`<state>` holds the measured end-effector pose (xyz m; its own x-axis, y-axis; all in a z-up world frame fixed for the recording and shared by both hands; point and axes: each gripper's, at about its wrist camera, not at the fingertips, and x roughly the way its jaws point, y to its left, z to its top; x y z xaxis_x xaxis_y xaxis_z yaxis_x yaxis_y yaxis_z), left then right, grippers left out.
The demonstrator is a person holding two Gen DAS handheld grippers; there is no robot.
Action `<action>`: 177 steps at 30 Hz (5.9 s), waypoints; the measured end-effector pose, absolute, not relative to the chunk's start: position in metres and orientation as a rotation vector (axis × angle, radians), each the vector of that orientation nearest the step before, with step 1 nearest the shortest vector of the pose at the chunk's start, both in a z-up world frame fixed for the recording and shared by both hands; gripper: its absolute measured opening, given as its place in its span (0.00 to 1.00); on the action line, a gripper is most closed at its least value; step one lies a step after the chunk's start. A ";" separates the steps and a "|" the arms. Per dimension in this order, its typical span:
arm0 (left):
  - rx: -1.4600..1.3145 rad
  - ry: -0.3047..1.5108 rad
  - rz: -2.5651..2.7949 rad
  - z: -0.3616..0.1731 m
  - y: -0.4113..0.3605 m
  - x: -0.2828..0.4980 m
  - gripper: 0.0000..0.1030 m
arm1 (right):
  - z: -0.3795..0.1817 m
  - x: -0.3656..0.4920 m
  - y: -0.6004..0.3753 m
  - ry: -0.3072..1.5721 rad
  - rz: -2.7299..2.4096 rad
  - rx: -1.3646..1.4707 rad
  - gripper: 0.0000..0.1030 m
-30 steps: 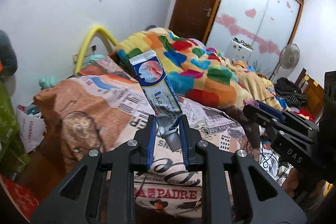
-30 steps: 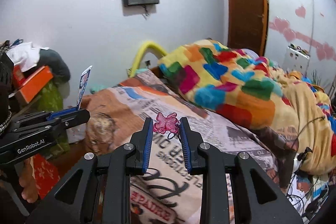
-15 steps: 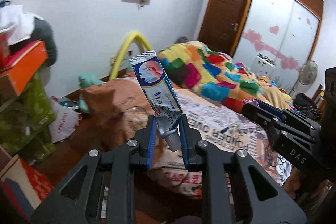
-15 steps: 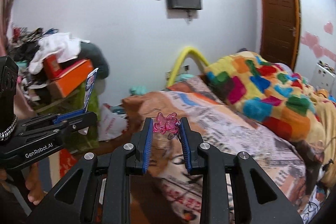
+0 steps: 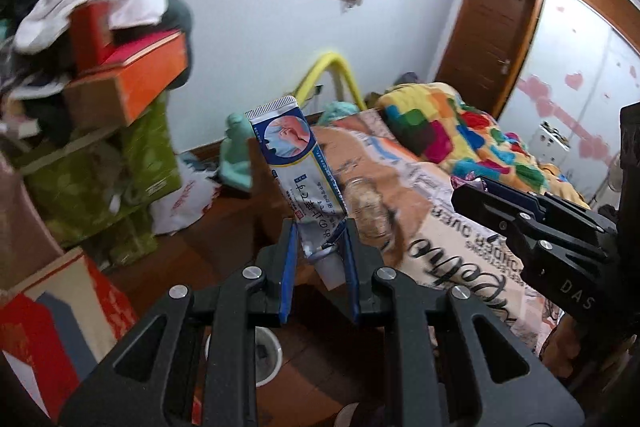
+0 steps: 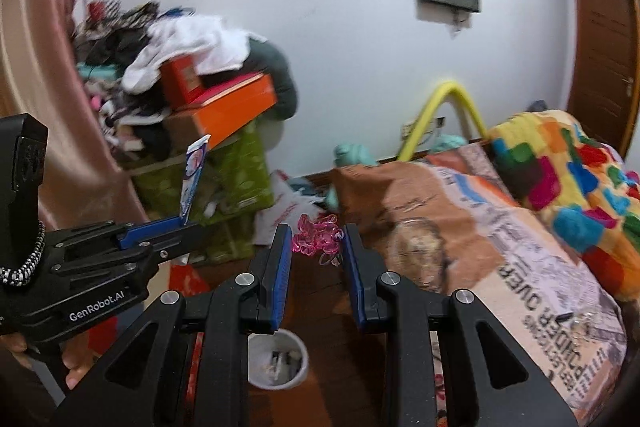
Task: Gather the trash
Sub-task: 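Carry the toothpaste tube and pink clip with both tools over the white bin, then open both tools to drop the tube and clip into the bin, then move both open tools back over the white earphones on the bed, then grasp the black pen with the left tool while the right tool grasps the white earphones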
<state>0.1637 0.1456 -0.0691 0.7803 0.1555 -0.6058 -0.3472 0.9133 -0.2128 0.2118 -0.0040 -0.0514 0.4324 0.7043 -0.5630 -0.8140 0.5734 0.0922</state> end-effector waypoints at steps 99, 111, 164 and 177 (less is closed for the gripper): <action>-0.169 0.764 0.063 -0.071 -0.068 0.315 0.58 | -0.059 0.312 -0.256 0.651 0.530 -0.028 0.58; -0.125 0.892 -0.057 -0.124 -0.126 0.412 0.58 | -0.108 0.376 -0.341 0.811 0.359 0.055 0.58; 0.050 1.048 -0.496 -0.276 -0.179 0.498 0.08 | -0.250 0.512 -0.327 0.979 0.239 -0.033 0.09; 0.031 1.089 -0.311 -0.280 -0.154 0.508 0.09 | -0.230 0.484 -0.344 0.984 0.276 0.077 0.09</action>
<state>0.5085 -0.1536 -0.2800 0.4242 -0.2337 -0.8749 0.2642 0.9560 -0.1273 0.4839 -0.3444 -0.2302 0.5223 0.2643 -0.8108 -0.1953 0.9625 0.1880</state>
